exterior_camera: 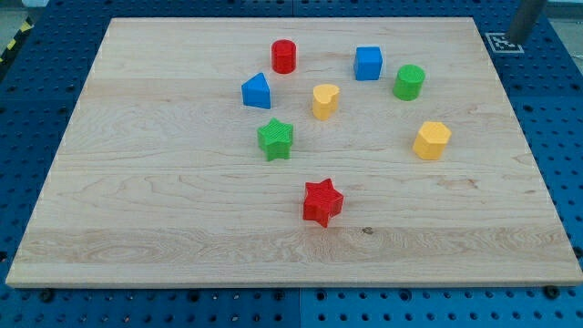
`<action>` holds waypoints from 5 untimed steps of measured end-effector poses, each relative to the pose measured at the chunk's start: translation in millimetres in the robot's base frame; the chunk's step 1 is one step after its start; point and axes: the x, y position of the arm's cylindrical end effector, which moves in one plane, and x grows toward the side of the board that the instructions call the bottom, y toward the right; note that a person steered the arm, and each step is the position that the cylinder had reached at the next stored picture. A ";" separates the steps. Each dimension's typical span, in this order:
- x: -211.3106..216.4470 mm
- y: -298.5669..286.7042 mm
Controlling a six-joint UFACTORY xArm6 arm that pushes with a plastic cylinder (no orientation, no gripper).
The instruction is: Push the blue cube between the yellow heart and blue triangle
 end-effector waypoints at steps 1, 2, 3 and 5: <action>4.0 0.0; 4.0 0.0; 20.0 -0.5; 33.6 -61.7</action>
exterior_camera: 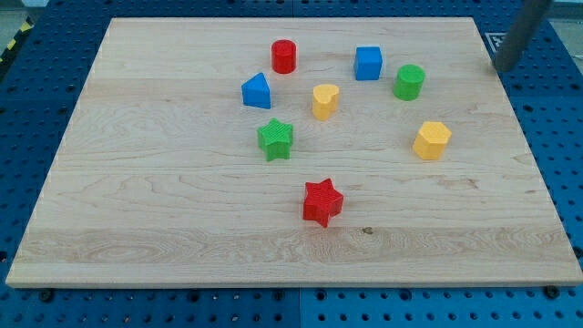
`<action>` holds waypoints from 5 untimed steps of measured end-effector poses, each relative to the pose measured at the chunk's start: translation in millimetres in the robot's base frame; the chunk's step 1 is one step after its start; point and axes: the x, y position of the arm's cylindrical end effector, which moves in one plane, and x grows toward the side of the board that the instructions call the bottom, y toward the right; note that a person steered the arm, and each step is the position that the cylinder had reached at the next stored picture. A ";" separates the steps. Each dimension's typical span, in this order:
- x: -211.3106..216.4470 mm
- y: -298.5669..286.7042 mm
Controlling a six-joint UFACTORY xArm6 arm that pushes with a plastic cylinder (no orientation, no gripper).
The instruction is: Push the blue cube between the yellow heart and blue triangle
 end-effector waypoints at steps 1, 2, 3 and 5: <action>-9.8 -27.9; -12.4 -69.2; -8.9 -115.1; -8.8 -226.0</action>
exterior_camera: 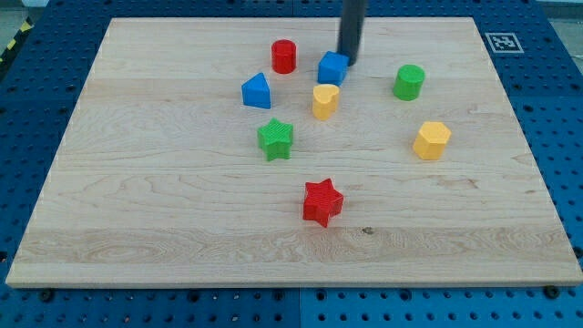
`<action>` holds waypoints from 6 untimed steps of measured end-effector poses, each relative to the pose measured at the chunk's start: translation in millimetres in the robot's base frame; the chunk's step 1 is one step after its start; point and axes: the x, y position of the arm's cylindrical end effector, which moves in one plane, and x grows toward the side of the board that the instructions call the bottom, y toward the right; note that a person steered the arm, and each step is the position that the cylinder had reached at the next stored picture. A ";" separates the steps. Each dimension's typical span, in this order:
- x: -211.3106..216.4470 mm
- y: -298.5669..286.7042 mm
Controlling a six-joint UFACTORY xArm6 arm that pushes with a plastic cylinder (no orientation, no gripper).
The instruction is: Push the blue cube between the yellow heart and blue triangle
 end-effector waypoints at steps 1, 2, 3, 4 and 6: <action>0.0 -19.6; 4.7 -11.1; 23.1 13.6; 46.4 -9.8; 47.9 -71.1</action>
